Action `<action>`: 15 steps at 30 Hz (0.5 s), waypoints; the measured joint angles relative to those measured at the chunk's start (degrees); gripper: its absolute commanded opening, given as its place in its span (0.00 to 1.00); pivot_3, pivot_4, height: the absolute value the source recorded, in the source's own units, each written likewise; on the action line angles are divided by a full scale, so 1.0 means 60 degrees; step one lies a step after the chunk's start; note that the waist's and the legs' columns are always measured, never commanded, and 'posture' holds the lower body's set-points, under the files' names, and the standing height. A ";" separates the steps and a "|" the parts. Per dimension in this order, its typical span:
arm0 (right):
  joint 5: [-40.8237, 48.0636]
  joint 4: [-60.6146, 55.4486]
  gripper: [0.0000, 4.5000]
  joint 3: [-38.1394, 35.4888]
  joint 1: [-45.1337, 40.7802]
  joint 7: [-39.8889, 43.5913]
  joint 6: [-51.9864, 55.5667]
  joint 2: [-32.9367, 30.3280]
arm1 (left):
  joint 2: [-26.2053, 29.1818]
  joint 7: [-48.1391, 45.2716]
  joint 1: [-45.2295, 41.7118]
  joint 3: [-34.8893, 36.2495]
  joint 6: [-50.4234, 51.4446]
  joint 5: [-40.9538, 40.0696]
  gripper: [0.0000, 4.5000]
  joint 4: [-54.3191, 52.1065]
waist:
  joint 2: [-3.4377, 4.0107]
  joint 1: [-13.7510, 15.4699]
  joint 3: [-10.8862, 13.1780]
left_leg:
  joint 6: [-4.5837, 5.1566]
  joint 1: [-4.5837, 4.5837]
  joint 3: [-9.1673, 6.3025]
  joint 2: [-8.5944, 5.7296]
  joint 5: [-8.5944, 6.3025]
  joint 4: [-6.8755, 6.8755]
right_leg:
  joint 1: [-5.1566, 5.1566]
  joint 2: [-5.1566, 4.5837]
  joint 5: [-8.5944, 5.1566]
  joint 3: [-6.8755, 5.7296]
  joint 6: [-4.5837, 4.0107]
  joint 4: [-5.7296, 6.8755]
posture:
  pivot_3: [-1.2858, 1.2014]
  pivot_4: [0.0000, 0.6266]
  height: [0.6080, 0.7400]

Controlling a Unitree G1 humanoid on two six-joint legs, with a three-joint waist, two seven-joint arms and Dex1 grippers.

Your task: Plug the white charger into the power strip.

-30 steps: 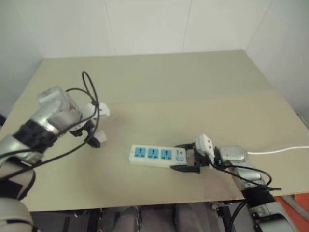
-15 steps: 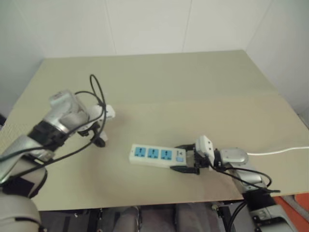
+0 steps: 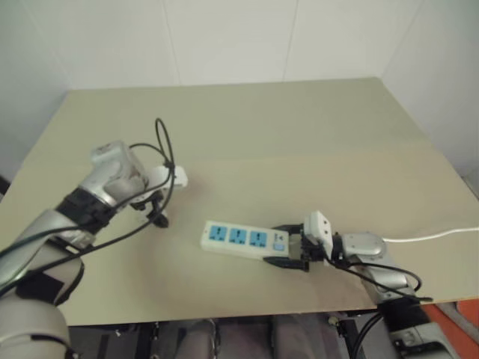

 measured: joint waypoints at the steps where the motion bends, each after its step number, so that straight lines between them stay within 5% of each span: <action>1: 0.0000 -0.0007 0.76 -0.0003 0.0002 -0.0004 0.0009 0.0000 | -0.0001 -0.0018 0.0003 0.0000 -0.0042 0.0017 0.68 0.0000 | 0.0000 0.0000 0.0000 | 0.0000 0.0000 -0.0001 0.0000 0.0000 0.0000 | 0.0000 0.0000 0.0000 0.0000 0.0000 0.0000 | 0.52 0.24 1.00; 7: 0.0002 -0.0070 0.76 -0.0032 0.0047 -0.0047 0.0079 0.0000 | 0.0000 -0.0099 0.0143 0.0013 -0.0105 0.0130 0.25 -0.0012 | 0.0000 0.0003 0.0000 | 0.0001 0.0000 -0.0001 -0.0001 0.0000 0.0000 | 0.0001 0.0000 0.0000 0.0000 0.0000 0.0001 | 0.52 0.24 1.00; 15: 0.0002 -0.0083 0.76 -0.0093 0.0086 -0.0170 0.0090 0.0000 | -0.0020 -0.0169 0.0252 0.0211 -0.0083 0.0221 0.23 -0.0100 | 0.0000 0.0009 0.0000 | 0.0001 0.0001 -0.0001 -0.0001 -0.0001 0.0001 | 0.0001 -0.0001 0.0000 0.0000 0.0000 0.0001 | 0.52 0.24 1.00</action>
